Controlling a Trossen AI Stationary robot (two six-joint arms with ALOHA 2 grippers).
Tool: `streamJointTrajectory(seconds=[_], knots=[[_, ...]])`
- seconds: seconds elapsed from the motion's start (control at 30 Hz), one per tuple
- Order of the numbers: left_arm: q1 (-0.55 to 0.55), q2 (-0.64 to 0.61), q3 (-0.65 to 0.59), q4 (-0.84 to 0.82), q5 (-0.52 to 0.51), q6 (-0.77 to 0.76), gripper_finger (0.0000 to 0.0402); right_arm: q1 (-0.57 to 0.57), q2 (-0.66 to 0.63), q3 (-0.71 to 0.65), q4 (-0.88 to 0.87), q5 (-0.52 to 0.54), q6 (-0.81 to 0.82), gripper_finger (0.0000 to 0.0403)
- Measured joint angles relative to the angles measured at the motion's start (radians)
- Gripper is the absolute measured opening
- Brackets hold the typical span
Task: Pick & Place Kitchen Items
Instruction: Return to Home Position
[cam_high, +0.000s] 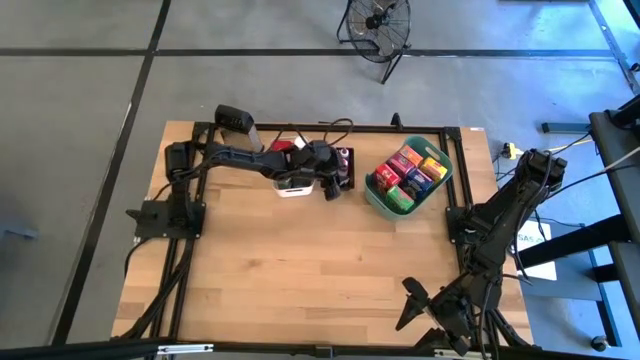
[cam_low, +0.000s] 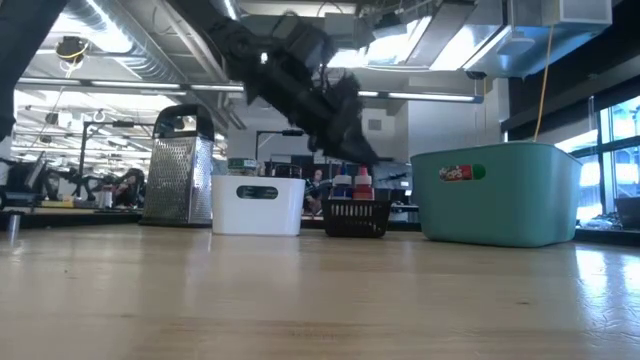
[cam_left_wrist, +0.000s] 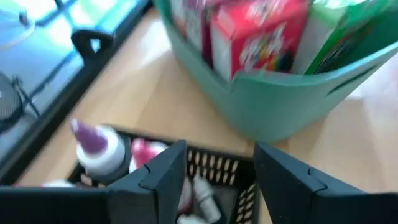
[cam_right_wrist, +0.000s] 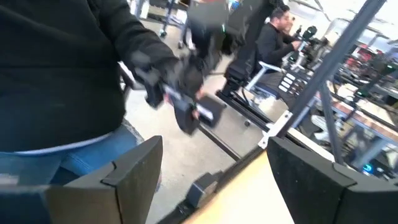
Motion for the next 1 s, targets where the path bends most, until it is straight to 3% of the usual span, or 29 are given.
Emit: streamJointTrajectory(seconds=[0.3,0.63,0.8,1.0], knots=[[-0.067,-0.187,0.000,-0.155,0.067,0.045,0.0185,0.000,-0.012,0.000,-0.007,0.093,0.003,0.0292],[-0.172,-0.344,0.000,-0.609,0.062,-0.194,0.0181,-0.013,-0.079,0.000,-0.139,0.120,0.000,0.0285],[-0.209,-0.344,0.000,-0.751,-0.029,-0.242,0.0164,-0.047,-0.115,0.000,-0.244,0.118,0.047,0.0256],[-0.259,-0.346,0.000,-0.856,-0.217,-0.234,0.0104,-0.103,-0.174,0.000,-0.406,0.017,0.086,0.0182]])
